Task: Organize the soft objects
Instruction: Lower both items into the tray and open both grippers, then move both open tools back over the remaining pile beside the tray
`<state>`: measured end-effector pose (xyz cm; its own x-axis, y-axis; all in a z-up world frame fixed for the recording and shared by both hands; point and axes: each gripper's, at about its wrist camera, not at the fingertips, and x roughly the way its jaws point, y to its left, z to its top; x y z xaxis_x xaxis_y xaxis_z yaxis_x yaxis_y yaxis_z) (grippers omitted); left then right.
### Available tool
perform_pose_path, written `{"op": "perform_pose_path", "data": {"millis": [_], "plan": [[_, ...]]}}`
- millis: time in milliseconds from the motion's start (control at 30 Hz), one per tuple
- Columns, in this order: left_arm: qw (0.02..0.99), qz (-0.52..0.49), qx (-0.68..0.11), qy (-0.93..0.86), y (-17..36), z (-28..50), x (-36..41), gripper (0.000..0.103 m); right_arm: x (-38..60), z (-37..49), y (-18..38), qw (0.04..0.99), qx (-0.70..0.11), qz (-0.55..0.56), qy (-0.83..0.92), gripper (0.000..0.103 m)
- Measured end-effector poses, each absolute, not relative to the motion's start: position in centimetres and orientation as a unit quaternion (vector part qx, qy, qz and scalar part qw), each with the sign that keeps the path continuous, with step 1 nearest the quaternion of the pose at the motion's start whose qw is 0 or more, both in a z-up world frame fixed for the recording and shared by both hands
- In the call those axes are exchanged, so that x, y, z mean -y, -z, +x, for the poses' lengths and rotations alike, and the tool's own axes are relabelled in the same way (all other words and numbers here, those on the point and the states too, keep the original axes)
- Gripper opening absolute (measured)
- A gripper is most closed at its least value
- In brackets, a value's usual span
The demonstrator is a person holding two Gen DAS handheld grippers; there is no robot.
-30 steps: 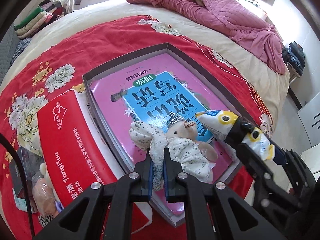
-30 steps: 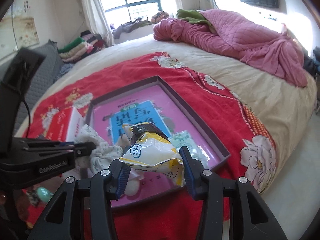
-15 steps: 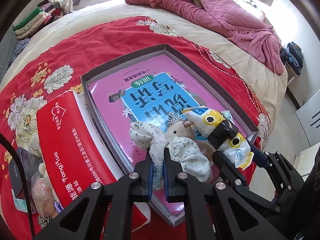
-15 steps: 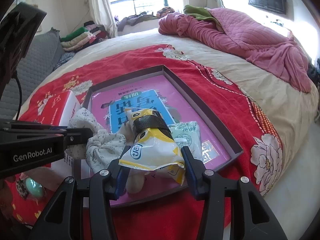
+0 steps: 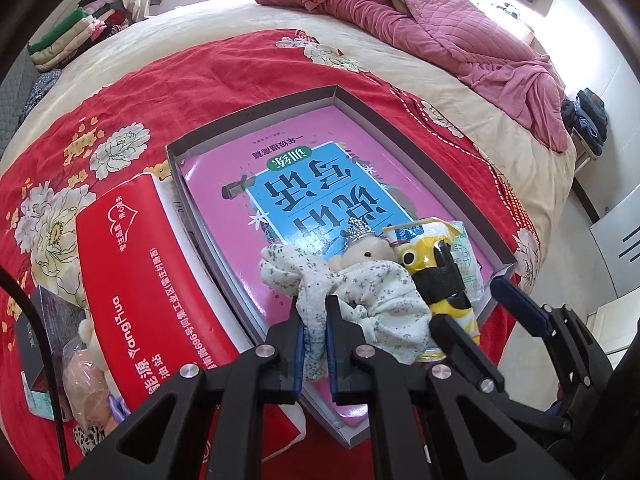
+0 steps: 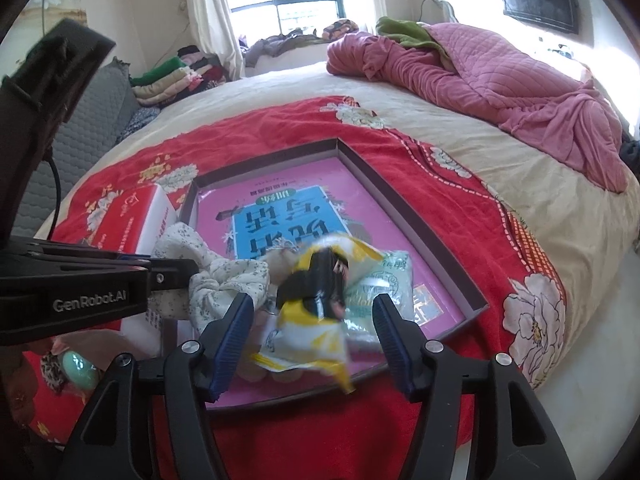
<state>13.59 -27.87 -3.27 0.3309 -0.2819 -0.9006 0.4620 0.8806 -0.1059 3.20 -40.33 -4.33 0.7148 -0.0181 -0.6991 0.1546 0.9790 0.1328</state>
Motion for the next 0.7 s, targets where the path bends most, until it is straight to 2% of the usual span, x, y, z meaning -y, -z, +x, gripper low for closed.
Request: {"op": "perform_pose_path", "data": {"millis": [267, 700], "plan": [[0.807, 0.095, -0.538, 0.226, 3.6, 13.2, 27.9, 0.012, 42.4, 2.2, 3.1, 0.923, -0.357, 0.111, 0.096, 0.064], [0.808, 0.098, -0.532, 0.233, 2.9, 12.5, 27.7, 0.048, 44.6, 1.2, 2.8, 0.916, -0.348, 0.156, 0.126, 0.067]]}}
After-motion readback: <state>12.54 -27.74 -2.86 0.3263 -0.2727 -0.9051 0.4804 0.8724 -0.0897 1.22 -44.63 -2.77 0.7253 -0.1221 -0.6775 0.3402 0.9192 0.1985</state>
